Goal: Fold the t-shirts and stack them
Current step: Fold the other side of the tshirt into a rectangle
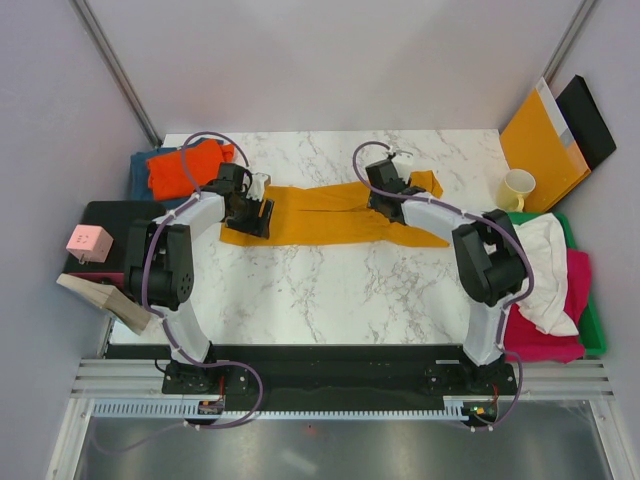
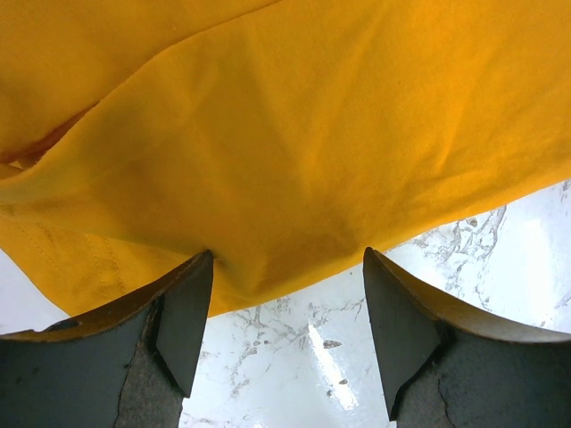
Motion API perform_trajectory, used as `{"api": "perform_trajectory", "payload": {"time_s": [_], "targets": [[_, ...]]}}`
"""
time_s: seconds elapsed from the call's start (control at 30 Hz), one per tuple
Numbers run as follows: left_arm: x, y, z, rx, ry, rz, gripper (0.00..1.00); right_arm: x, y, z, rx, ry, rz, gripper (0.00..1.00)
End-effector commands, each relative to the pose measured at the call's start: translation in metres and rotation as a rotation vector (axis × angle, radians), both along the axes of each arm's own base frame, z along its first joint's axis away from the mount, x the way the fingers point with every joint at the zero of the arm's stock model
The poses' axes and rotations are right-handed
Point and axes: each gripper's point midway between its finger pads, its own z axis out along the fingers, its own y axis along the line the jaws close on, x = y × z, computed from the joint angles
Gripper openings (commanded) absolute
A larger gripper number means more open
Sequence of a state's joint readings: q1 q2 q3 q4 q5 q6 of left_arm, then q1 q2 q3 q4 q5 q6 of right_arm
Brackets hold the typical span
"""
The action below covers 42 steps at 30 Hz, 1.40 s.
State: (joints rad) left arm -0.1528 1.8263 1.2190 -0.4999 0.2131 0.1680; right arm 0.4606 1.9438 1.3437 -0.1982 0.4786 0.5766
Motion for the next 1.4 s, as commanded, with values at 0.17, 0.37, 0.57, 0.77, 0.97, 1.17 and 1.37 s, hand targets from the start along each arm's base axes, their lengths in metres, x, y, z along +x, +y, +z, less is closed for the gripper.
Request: {"api": "perform_trajectory", "payload": {"time_s": [0.17,0.37,0.57,0.77,0.97,1.17,1.37], "targets": [[0.003,-0.007,0.004,-0.025,-0.014,-0.012,0.75,-0.034,-0.018,0.007,0.041,-0.013,-0.044,0.57],[0.004,-0.007,0.008,-0.024,-0.018,-0.013,0.75,-0.041,-0.016,-0.016,0.066,0.028,-0.050,0.55],[0.002,-0.006,0.007,-0.019,-0.014,-0.014,0.75,-0.042,-0.012,-0.030,0.077,0.048,-0.044,0.47],[0.000,-0.007,0.005,-0.024,-0.003,-0.011,0.75,-0.033,-0.005,-0.036,0.100,0.054,-0.037,0.38],[0.000,-0.007,0.004,-0.017,-0.005,-0.012,0.75,-0.029,0.000,-0.037,0.113,0.054,-0.031,0.27],[0.000,-0.007,0.002,-0.019,0.000,-0.013,0.75,-0.024,-0.002,-0.021,0.109,0.010,-0.033,0.03],[0.000,-0.007,0.000,-0.018,0.006,-0.011,0.75,-0.011,0.003,0.004,0.115,-0.046,-0.020,0.00]]}}
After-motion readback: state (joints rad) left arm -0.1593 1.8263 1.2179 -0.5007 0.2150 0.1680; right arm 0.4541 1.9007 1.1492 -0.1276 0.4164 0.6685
